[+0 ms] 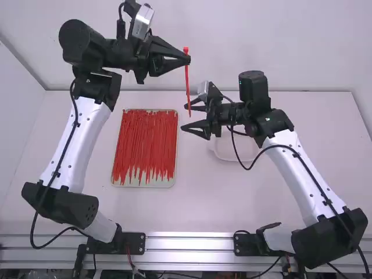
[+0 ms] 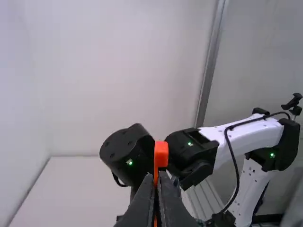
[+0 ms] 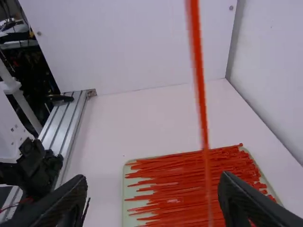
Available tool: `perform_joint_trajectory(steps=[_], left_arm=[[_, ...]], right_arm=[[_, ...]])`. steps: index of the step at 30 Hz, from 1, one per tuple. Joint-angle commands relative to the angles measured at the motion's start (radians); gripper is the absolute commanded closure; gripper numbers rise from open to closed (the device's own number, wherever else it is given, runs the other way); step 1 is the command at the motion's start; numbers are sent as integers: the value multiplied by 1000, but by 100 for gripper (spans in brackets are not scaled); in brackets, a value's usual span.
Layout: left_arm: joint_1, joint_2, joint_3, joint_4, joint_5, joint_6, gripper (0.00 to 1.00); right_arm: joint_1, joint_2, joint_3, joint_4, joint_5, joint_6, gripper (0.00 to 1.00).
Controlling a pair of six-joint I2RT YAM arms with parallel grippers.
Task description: Fasten the cable tie
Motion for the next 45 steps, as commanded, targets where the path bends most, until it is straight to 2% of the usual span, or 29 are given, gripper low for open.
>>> perform_joint_trajectory(steps=[1, 3, 4, 8, 9, 10, 12, 14, 19, 20, 21, 22, 23, 30, 36, 40, 45], left_arm=[[23, -6, 51, -23, -11, 8, 98], [27, -6, 74, -78, -36, 8, 98], [23, -6, 76, -89, -43, 8, 98], [22, -6, 74, -97, -40, 7, 98], [22, -6, 73, -106, -42, 8, 98], [22, -6, 73, -108, -42, 8, 98], [20, -6, 72, -111, -49, 10, 98], [20, -6, 72, -111, -50, 10, 98], [20, -6, 72, -110, -57, 13, 96], [21, -6, 72, -111, -60, 21, 76], [21, -6, 72, -111, -60, 22, 69], [25, -6, 72, -112, -66, 21, 51], [36, -6, 72, -120, -80, 22, 1], [81, -6, 72, -226, -137, 117, 1], [97, -6, 72, -396, -229, 246, 1], [95, -6, 72, -497, -278, 338, 1], [93, -6, 72, -581, -352, 403, 1]], right_arm=[[0, -5, 24, 1, -3, -10, 33], [-2, -5, 24, -1, -8, -4, 55], [-3, -5, 24, -1, -10, 2, 59], [-1, -5, 24, -1, -10, 27, 60], [-1, -5, 24, -2, -13, 27, 67], [-2, -5, 24, -2, -13, 27, 68], [-2, -6, 24, -1, -14, 27, 92], [-2, -6, 24, -1, -13, 27, 100], [-3, -6, 24, 11, -10, 91, 100], [-11, -6, 24, 15, -10, 108, 100], [-13, -6, 24, 15, -10, 108, 100], [-16, -6, 24, 14, -13, 108, 100], [-25, -6, 25, 11, -13, 121, 100], [-79, -6, 26, 34, 3, 251, 100], [-120, -6, 26, 94, 140, 335, 100], [-126, -6, 26, 117, 301, 361, 100], [-102, -5, 26, 108, 605, 369, 100]])
